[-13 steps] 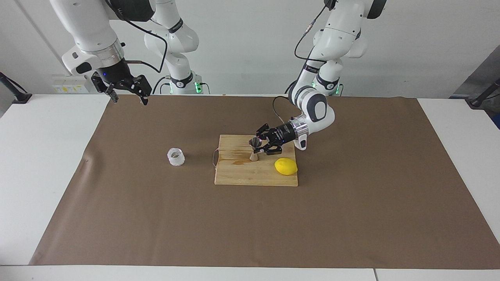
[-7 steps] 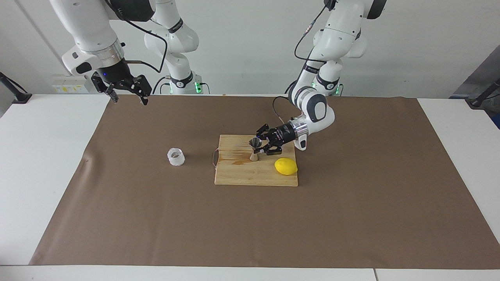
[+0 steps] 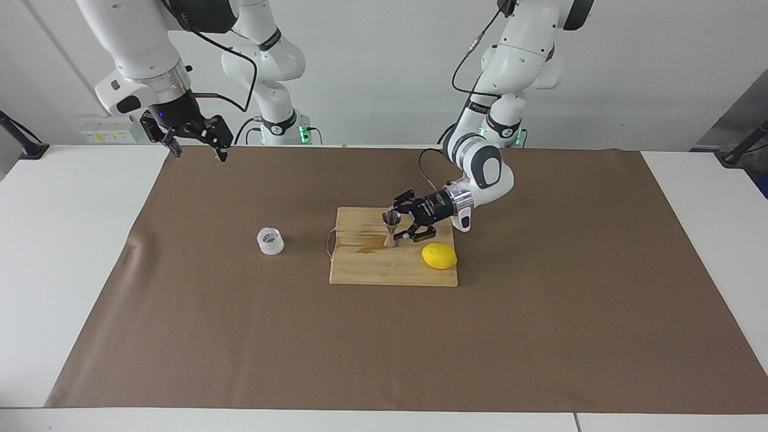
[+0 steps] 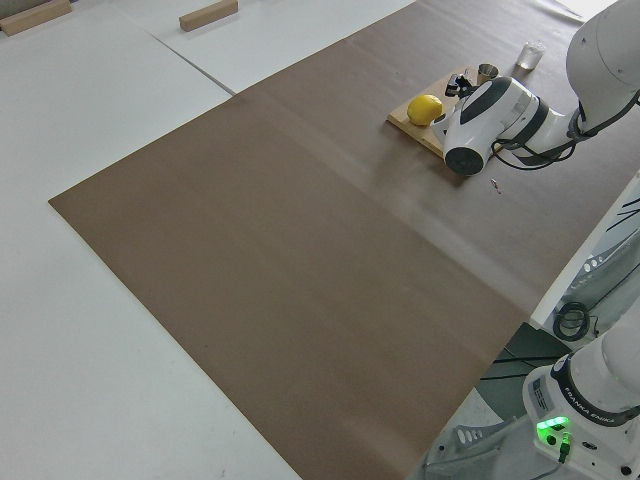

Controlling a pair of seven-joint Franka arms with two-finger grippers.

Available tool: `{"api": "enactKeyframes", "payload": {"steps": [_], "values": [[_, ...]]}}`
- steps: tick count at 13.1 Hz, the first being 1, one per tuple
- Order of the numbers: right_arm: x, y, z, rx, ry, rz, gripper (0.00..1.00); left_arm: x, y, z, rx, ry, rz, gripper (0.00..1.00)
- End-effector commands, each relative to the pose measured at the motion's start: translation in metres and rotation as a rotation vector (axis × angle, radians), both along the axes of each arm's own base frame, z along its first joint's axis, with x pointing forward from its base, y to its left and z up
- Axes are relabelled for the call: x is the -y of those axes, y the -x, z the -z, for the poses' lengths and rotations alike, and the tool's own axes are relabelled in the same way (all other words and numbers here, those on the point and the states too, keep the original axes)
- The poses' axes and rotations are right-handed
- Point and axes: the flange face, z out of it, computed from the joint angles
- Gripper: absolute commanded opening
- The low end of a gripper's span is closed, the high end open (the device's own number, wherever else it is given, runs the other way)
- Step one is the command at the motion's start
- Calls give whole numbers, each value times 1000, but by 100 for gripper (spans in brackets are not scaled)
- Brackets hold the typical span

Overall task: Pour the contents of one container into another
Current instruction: 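Lower the metal cup onto the board and open the left gripper, then withdraw the left gripper from the cup while the right gripper starts moving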

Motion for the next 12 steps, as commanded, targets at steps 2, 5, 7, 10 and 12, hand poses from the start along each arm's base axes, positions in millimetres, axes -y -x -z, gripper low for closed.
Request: {"api": "enactKeyframes", "payload": {"steps": [2,5,7,10,12], "values": [[2,4,1,-9,-8,10,100,0,0,0,6,-13,-21,100],[2,4,0,-8,-8,10,100,-5,-3,-7,23,-19,-23,100],[2,4,0,-8,-8,10,100,-10,-5,-12,32,-36,-25,100],[2,4,0,-8,-8,10,100,-27,-11,-21,77,-87,34,100],[2,4,1,-9,-8,10,100,-38,-14,-24,93,-114,64,100]]}}
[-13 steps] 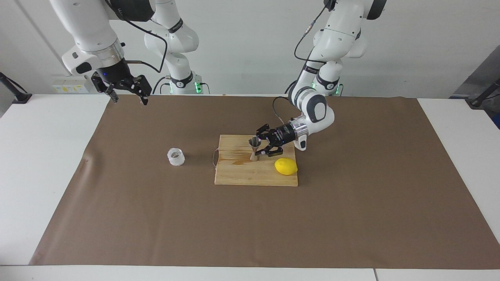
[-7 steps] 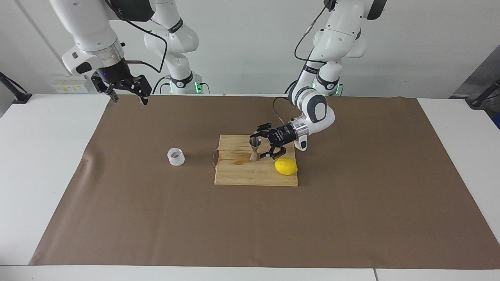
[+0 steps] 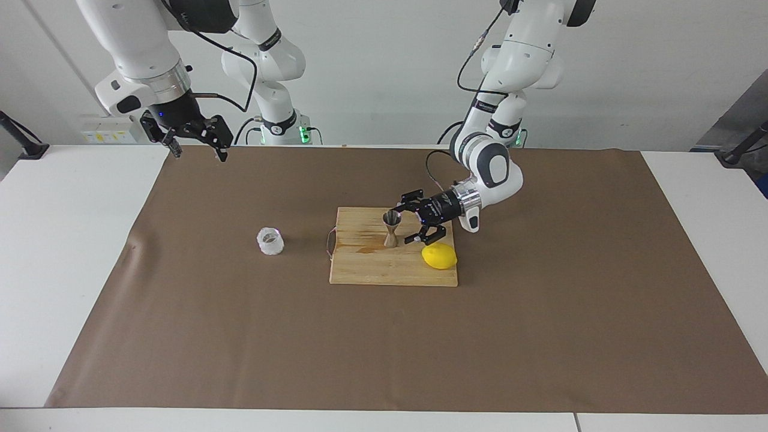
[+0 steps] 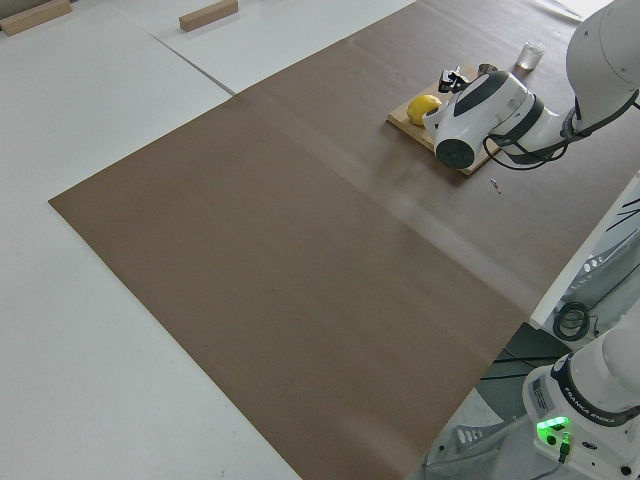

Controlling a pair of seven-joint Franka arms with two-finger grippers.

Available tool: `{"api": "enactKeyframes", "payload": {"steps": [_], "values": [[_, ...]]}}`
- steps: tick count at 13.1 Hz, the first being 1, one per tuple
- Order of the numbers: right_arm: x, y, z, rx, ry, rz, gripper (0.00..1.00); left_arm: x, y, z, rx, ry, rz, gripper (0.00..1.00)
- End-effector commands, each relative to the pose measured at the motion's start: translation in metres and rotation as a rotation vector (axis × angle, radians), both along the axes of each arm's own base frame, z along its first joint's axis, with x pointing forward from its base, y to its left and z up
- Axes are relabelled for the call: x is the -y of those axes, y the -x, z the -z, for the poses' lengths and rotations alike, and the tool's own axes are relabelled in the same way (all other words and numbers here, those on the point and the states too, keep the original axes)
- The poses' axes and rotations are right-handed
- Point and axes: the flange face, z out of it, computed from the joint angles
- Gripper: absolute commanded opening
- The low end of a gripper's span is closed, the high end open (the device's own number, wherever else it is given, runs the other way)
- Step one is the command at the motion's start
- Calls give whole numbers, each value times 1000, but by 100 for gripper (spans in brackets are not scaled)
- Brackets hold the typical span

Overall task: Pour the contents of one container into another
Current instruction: 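Withdraw the left gripper from the cup while the right gripper starts moving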

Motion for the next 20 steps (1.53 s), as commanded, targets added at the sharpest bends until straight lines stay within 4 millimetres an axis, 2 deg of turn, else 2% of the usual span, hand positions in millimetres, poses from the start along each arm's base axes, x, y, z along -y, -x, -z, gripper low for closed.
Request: {"api": "enactKeyframes", "payload": {"steps": [1,4,8,10,13,16,18,20], "values": [[2,4,1,-9,-8,10,100,-14,3,-9,13,-45,29,100],[2,4,0,-8,-8,10,100,-32,-3,-15,-7,-86,72,100],[2,4,1,-9,-8,10,100,-68,-22,-43,-55,-171,164,100],[3,4,0,-6,-8,10,100,-94,-37,-62,-50,-209,234,100],[2,5,0,-12,-8,5,100,-145,-58,-93,-28,-309,327,100],[-7,5,5,-20,-12,-65,100,-185,-76,-132,46,-446,412,100],[-7,11,18,8,-17,-217,100,-202,-89,-161,108,-566,480,100],[-14,19,37,50,-15,-376,100,-207,-100,-187,170,-678,533,100]]}}
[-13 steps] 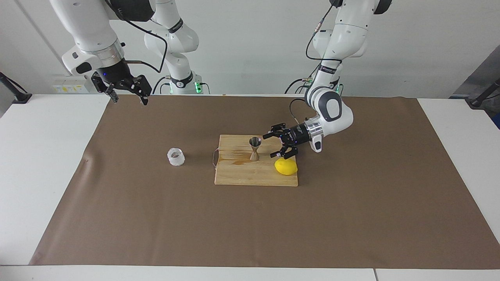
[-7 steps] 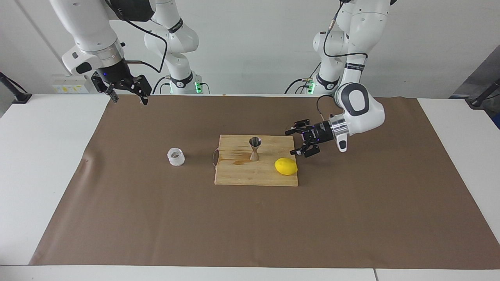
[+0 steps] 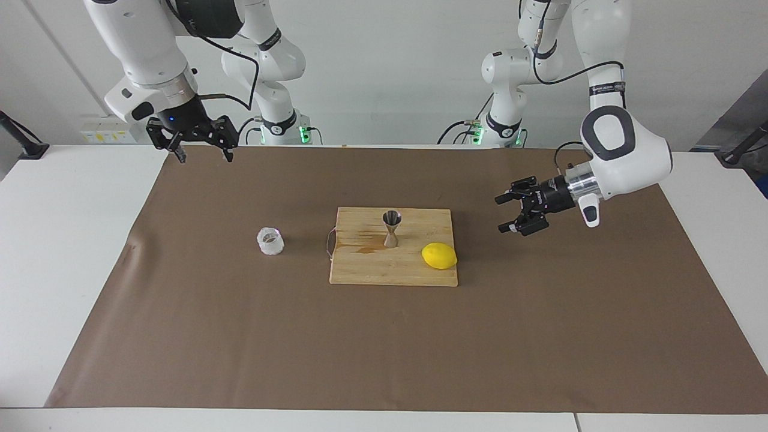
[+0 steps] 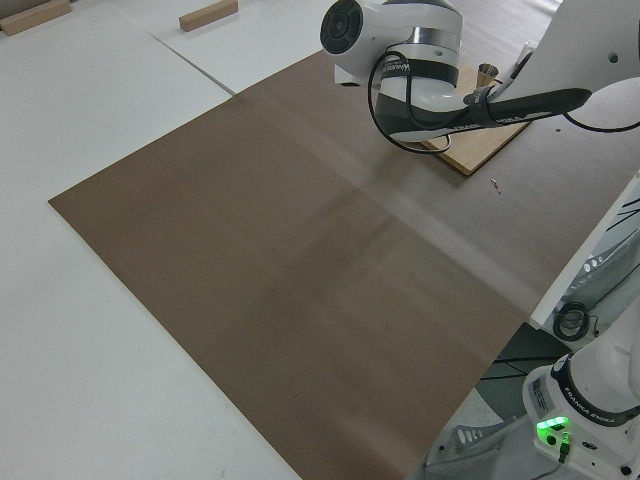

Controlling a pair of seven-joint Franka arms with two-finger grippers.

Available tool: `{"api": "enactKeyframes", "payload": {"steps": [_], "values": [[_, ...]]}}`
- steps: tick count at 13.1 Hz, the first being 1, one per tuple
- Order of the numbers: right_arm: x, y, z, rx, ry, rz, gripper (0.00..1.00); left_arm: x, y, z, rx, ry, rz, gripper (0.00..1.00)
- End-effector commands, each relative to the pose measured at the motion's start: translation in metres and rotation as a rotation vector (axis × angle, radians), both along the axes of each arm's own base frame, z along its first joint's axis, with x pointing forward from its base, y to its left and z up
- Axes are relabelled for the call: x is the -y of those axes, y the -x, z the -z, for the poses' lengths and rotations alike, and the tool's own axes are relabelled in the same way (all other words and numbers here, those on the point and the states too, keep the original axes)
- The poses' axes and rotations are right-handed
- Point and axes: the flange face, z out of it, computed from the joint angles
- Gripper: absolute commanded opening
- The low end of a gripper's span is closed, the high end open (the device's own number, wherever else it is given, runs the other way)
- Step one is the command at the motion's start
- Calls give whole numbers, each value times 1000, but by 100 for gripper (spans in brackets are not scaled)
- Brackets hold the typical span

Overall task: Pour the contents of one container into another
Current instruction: 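Withdraw the left gripper from the cup while the right gripper starts moving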

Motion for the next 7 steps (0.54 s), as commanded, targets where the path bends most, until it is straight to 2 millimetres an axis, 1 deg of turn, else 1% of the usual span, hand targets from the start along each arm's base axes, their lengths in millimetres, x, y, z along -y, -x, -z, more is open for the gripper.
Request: {"api": "enactKeyframes", "payload": {"steps": [1,2,3,5,7], "values": [[-7,22,25,27,-11,-191,100,-5,-11,-32,61,-131,73,100],[-7,25,36,22,-12,-283,100,-6,-18,-49,107,-209,115,100],[-7,23,42,31,-10,-365,100,-8,-23,-58,138,-263,144,100],[-6,20,61,24,-12,-522,100,-14,-32,-78,198,-364,186,100],[-8,16,82,40,-18,-689,100,-18,-36,-95,241,-459,233,100]]}}
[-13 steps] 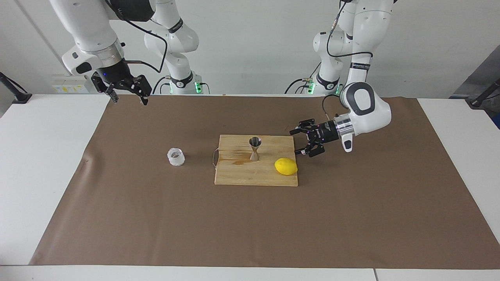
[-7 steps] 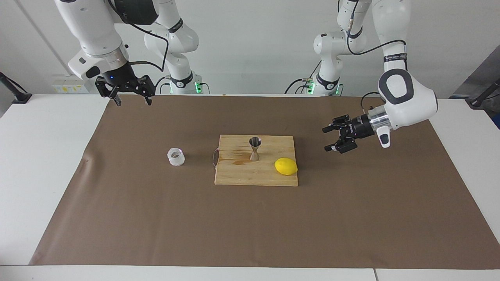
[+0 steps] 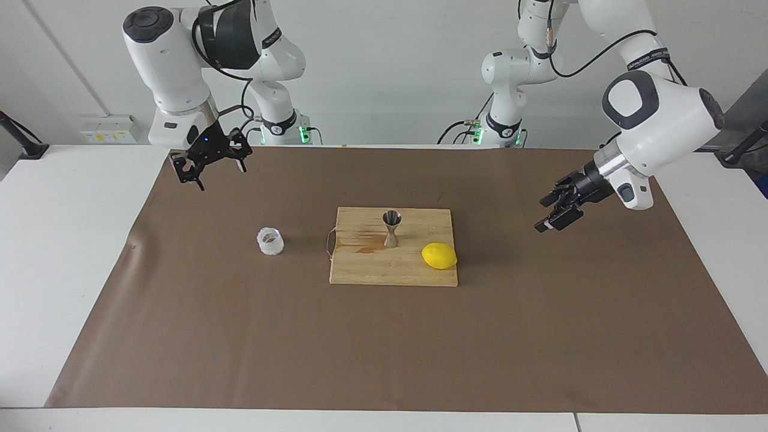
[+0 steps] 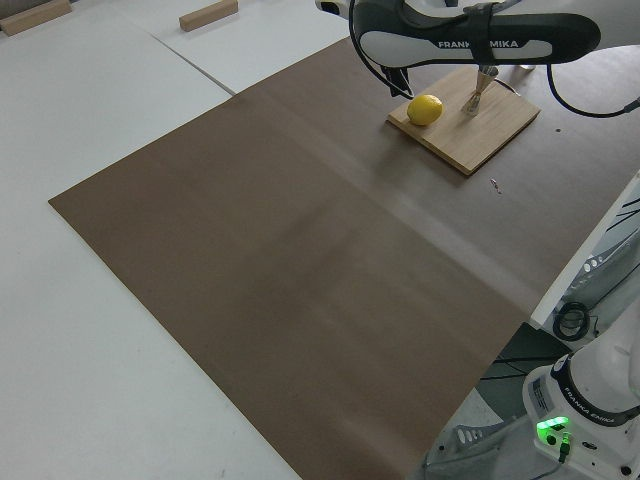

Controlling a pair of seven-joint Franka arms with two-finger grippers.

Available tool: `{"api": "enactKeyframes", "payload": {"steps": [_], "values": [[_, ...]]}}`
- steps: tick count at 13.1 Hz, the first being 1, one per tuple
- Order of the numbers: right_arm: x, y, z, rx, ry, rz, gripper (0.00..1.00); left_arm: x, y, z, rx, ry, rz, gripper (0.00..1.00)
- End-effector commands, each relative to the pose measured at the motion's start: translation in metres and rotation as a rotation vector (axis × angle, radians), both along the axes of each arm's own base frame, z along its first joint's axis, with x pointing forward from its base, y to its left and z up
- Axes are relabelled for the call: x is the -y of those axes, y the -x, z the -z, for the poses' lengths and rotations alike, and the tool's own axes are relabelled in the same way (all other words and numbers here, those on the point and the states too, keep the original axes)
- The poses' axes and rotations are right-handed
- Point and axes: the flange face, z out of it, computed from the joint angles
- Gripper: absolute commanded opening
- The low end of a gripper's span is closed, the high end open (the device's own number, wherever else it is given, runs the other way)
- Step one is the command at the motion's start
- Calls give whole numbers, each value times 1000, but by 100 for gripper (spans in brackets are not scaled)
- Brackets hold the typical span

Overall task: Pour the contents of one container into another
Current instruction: 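Return the left gripper to rest while the right gripper reaches the clear cup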

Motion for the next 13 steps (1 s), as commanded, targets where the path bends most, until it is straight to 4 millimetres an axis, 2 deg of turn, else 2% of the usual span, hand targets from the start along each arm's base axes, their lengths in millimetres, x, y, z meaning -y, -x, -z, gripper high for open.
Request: {"api": "enactKeyframes", "payload": {"steps": [1,4,5,7,9,13], "values": [[1,2,32,7,-57,-212,100,-3,-9,-21,38,-110,57,100],[8,-9,68,37,-104,-412,100,-8,-13,-49,99,-195,121,100],[13,-13,84,35,-149,-446,100,-12,-14,-49,98,-227,156,100],[27,-21,113,65,-236,-519,100,-16,-19,-70,145,-253,174,100],[30,-19,138,88,-246,-593,100,-17,-22,-86,189,-262,204,100],[36,-6,187,119,-320,-646,100,-20,-12,-98,205,-357,413,100]]}}
